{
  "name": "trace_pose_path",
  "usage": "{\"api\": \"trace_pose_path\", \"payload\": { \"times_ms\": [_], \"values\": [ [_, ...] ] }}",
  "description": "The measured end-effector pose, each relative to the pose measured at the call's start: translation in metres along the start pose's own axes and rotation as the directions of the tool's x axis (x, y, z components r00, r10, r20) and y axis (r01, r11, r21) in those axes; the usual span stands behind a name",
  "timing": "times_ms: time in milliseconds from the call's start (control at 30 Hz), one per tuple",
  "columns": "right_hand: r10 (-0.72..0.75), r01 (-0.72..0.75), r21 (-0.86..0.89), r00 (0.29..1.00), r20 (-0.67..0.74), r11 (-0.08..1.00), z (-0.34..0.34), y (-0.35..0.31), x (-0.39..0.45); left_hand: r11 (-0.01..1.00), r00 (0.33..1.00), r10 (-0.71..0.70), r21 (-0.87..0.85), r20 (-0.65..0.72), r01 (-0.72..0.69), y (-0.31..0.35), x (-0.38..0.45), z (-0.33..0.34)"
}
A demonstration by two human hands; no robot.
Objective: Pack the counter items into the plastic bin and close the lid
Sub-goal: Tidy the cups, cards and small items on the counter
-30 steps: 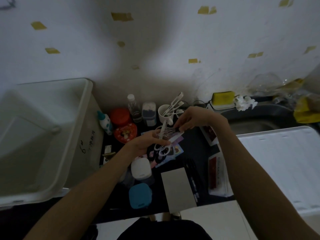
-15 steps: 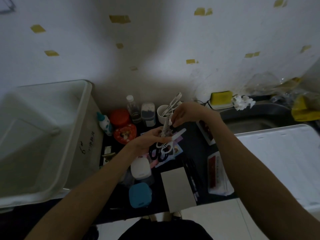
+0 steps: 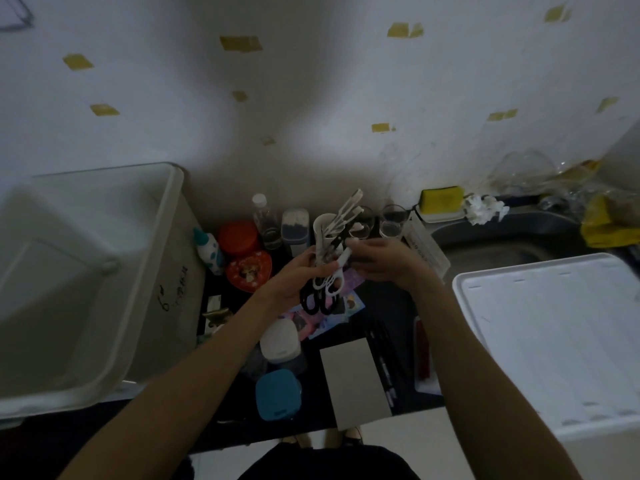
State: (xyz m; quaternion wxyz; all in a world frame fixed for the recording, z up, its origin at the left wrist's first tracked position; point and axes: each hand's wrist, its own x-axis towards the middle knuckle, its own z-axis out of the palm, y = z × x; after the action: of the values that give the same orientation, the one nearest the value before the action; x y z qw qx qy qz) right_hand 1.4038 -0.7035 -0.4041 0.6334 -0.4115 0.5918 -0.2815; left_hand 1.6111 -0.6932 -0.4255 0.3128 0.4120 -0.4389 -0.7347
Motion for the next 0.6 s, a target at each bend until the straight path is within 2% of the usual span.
{"api": "trace_pose_path", "payload": {
  "times_ms": [67,233,300,367,467,600],
  "values": [
    [-0.026,0.024,0.125,1.0,0.017,0.992,0.012,0.009,-0.003,0.999,0.999,0.033,-0.024,-0.003,-0.033,-0.003,0.006,0.003],
    [-0.083,0.136,0.38,0.985,-0.151,0.915,0.014,0.016,-0.005,0.989,0.988,0.013,-0.142,-0.151,-0.034,-0.005,0.012,0.01],
    [-0.122,0.191,0.456,0.977,-0.176,0.869,0.009,0.015,-0.005,0.983,0.986,0.027,-0.173,-0.165,-0.056,-0.005,0.015,0.011],
    [-0.162,0.207,0.525,0.978,-0.131,0.826,0.009,0.009,-0.005,0.991,0.982,0.052,-0.11,-0.179,-0.072,-0.003,0.017,0.014],
    [-0.14,0.146,0.61,0.988,-0.057,0.779,0.011,-0.002,-0.003,0.996,0.991,0.081,0.033,-0.11,-0.078,-0.003,0.017,0.016],
    [-0.083,0.078,0.583,0.996,-0.019,0.809,0.005,-0.01,0.003,0.995,0.997,0.063,0.083,-0.047,-0.059,-0.001,0.016,0.017]
  ]
}}
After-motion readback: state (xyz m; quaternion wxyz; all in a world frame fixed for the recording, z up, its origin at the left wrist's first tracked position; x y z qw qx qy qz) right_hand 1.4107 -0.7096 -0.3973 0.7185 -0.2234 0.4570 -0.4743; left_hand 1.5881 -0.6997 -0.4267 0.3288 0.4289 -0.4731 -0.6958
